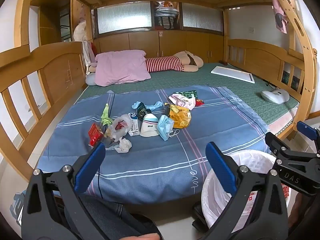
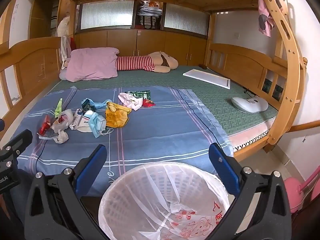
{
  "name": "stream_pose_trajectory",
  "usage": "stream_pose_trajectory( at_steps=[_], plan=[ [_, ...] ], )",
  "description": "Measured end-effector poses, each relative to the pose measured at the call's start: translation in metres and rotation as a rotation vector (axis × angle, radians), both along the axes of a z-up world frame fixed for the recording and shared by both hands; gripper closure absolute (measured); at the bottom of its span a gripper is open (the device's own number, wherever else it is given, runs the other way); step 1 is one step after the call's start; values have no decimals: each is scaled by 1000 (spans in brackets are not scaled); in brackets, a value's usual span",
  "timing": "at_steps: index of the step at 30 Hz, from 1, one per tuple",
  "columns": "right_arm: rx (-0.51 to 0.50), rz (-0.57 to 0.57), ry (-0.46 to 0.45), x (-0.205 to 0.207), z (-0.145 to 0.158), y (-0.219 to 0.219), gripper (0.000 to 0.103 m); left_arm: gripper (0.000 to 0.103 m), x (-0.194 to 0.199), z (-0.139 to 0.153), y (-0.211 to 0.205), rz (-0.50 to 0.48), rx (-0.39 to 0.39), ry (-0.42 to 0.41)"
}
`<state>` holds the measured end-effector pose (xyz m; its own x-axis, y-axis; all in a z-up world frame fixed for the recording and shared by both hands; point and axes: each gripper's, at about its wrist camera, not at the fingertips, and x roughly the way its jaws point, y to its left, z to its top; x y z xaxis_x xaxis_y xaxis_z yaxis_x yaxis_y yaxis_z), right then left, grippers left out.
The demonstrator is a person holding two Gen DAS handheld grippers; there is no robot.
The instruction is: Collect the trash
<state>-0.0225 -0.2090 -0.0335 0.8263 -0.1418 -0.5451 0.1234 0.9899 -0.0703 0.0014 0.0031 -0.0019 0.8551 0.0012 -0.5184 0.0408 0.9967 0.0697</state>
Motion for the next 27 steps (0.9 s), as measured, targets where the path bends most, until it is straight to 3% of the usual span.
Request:
stream_pose_trajectory(
  at_steps=[27],
  plan=[
    [8, 10, 2, 1, -1, 3, 3, 3, -1, -2, 2, 2, -2, 4]
  ],
)
